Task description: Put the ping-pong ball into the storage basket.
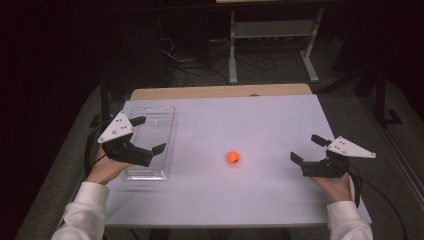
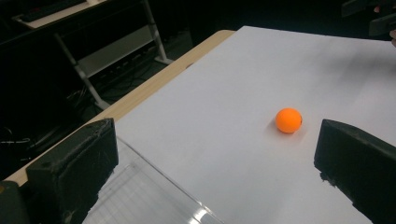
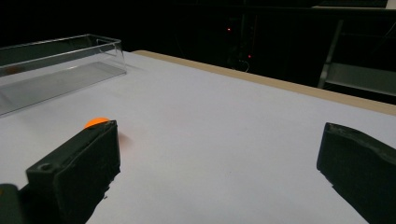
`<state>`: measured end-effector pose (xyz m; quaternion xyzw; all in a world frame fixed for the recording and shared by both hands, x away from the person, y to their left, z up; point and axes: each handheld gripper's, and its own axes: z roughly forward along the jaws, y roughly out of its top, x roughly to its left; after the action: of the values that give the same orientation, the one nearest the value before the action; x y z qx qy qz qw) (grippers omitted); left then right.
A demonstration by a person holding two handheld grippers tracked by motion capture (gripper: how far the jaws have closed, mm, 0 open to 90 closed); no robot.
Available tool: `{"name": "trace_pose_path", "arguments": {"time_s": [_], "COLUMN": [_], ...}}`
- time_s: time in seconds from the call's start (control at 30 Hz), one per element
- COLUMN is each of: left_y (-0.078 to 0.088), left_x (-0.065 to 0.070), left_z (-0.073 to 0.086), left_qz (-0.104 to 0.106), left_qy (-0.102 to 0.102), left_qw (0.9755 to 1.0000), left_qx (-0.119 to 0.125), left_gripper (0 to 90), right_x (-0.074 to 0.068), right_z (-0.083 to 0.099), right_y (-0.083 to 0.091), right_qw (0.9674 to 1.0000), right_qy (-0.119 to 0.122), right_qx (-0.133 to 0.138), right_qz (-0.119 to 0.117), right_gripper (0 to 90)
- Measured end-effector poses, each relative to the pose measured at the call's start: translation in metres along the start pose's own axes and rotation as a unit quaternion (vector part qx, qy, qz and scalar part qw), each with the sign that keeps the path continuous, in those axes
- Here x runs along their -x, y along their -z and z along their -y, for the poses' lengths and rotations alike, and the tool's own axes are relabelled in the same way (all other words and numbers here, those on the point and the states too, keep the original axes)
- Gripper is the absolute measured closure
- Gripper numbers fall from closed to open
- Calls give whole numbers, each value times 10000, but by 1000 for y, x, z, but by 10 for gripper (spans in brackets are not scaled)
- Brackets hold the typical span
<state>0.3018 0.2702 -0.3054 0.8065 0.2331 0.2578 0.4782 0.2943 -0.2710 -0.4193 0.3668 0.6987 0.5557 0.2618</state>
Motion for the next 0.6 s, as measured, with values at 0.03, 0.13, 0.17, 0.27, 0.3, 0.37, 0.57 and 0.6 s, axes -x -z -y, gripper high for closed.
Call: {"name": "trace_pose_path", "arguments": {"time_s": [0.03, 0.13, 0.17, 0.27, 0.3, 0.37, 0.57, 0.6], "left_y": [0, -5, -6, -9, -9, -11, -19, -21], "left_x": [0, 1, 0, 1, 1, 1, -1, -1], "left_z": [0, -3, -5, -10, -11, -14, -22, -22], "left_qz": [0, 68, 92, 134, 149, 179, 253, 273], "left_qy": [0, -70, -77, -139, -141, -184, -228, -224], "left_qw": [10000, 9999, 9998, 9996, 9996, 9994, 9990, 9988], "left_qx": [0, -131, -147, -195, -199, -223, -286, -339], "left_gripper": [0, 0, 0, 0, 0, 0, 0, 0], "right_x": [0, 0, 0, -1, -1, -1, -1, -1], "right_z": [0, 0, 0, 0, 0, 0, 0, 0], "right_y": [0, 0, 0, -1, -1, -1, -1, 0], "right_qw": [10000, 10000, 10000, 10000, 10000, 10000, 10000, 10000], "right_qy": [0, -10, -11, -13, -16, -17, -13, -13], "right_qx": [0, -10, -17, -18, -20, -28, -11, -13], "right_qz": [0, -2, -12, -20, -24, -24, -27, -28], "right_gripper": [0, 0, 0, 0, 0, 0, 0, 0]}}
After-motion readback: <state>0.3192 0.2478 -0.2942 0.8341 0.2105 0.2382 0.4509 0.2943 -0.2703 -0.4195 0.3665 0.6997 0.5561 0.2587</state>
